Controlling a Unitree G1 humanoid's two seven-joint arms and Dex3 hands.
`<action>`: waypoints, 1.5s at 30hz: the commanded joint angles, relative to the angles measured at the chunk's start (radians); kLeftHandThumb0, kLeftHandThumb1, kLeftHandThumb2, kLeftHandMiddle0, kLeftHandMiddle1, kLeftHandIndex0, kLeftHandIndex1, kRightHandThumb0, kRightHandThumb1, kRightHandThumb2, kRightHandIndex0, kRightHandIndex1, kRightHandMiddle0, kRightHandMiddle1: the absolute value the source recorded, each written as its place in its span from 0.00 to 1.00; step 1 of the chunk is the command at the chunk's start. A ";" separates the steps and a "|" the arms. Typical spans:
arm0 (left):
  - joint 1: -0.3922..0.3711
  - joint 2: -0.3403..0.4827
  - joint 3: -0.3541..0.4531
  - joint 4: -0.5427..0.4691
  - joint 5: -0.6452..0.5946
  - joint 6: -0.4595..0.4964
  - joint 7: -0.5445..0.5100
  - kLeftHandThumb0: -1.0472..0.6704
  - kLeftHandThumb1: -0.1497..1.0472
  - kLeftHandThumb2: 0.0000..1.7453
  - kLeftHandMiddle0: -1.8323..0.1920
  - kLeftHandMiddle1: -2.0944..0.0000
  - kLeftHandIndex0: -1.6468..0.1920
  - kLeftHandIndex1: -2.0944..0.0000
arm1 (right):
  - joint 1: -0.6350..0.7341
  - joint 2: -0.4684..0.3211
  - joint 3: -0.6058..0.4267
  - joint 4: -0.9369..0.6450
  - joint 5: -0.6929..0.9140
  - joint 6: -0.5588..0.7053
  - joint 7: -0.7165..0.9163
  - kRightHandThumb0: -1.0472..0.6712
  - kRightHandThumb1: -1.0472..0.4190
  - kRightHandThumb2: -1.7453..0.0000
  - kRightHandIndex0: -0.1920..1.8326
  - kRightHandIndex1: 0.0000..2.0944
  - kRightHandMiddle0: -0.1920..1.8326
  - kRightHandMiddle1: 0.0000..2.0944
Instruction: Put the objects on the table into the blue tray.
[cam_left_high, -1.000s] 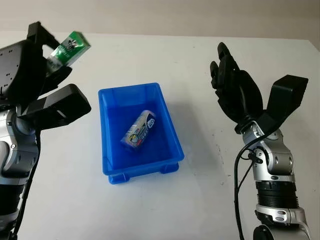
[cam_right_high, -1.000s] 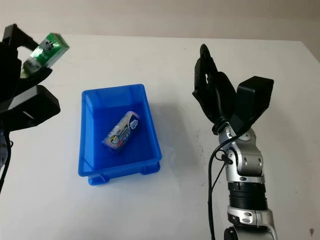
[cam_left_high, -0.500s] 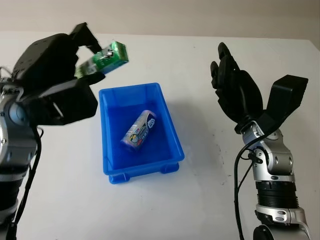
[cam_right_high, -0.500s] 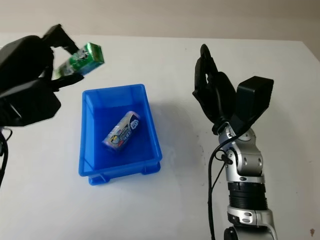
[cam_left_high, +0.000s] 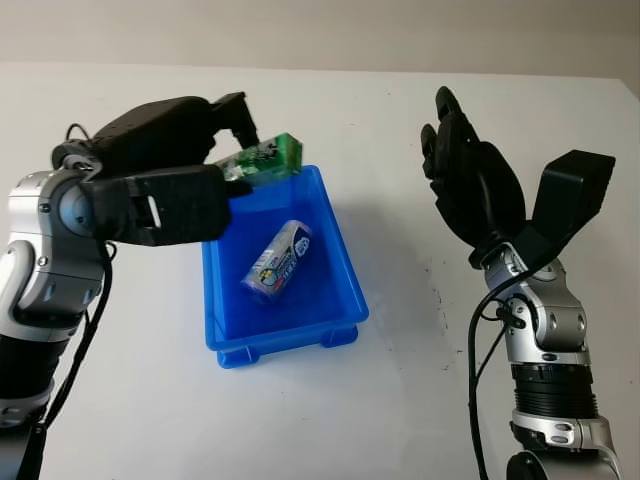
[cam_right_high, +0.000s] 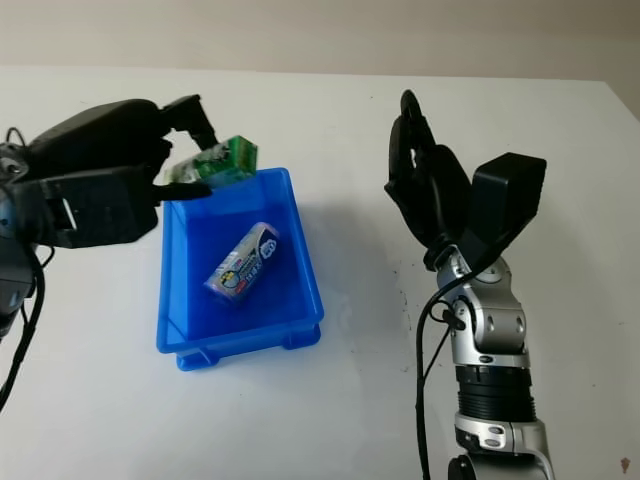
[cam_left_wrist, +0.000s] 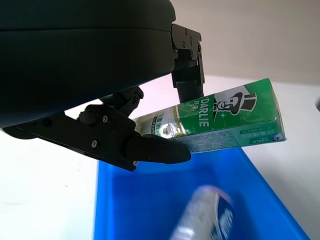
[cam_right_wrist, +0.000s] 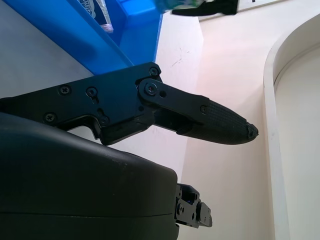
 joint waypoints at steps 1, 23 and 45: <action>-0.012 -0.011 -0.022 0.012 -0.005 -0.029 -0.006 0.45 1.00 0.20 0.52 0.00 0.71 0.00 | 0.004 -0.007 0.000 -0.008 0.002 -0.004 0.007 0.18 0.00 0.57 0.00 0.00 0.00 0.00; -0.045 0.015 -0.201 0.031 0.185 -0.157 -0.194 0.33 1.00 0.19 0.61 0.00 0.82 0.00 | 0.015 0.004 -0.002 -0.015 0.000 -0.003 -0.016 0.18 0.00 0.57 0.00 0.00 0.00 0.00; -0.114 0.021 -0.088 -0.023 0.171 -0.119 -0.349 0.10 0.93 0.03 1.00 1.00 1.00 1.00 | 0.011 0.003 -0.003 0.013 0.001 -0.027 0.004 0.18 0.00 0.58 0.00 0.00 0.00 0.00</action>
